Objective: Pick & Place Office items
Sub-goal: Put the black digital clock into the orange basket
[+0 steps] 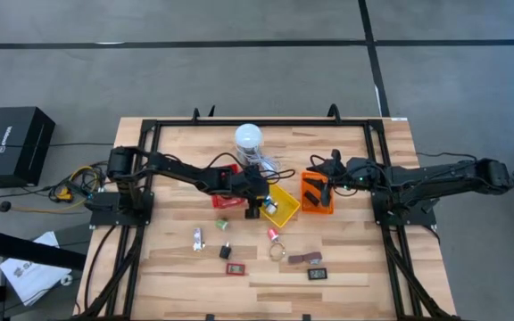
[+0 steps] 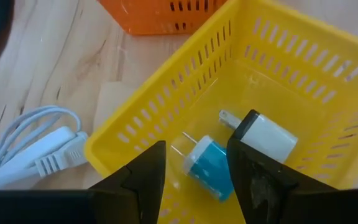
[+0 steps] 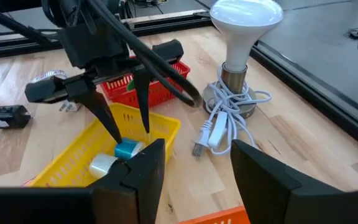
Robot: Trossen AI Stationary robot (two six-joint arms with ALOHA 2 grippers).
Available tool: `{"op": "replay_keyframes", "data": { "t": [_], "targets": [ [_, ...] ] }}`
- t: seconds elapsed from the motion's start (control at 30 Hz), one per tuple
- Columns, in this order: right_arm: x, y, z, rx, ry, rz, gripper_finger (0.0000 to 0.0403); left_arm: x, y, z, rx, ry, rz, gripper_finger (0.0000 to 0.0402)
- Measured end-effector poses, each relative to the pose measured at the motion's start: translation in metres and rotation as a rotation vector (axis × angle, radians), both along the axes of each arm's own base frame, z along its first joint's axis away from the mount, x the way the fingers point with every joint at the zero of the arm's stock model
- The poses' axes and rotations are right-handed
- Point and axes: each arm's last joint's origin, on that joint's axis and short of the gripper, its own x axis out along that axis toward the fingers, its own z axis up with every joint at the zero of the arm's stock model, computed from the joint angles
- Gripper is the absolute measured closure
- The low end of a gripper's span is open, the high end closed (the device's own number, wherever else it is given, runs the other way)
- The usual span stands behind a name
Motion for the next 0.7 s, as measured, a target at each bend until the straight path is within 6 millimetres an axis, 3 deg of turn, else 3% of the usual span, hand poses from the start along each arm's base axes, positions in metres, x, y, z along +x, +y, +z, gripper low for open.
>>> {"op": "replay_keyframes", "data": {
  "t": [0.17,0.4,0.53,0.7],
  "targets": [
    [0.001,0.006,0.000,0.001,0.004,0.041,0.0228,-0.004,-0.007,0.020,0.000,-0.045,-0.018,0.0242],
    [0.002,0.028,0.000,0.041,-0.002,0.245,0.0228,-0.016,-0.018,0.067,0.002,-0.185,-0.046,0.0248],
    [-0.001,0.055,0.000,0.101,-0.008,0.373,0.0228,-0.024,-0.019,0.088,0.002,-0.245,-0.051,0.0248],
    [-0.011,0.096,0.004,0.148,-0.051,0.503,0.0228,-0.027,-0.019,0.094,0.002,-0.263,-0.051,0.0248]
  ]
}}
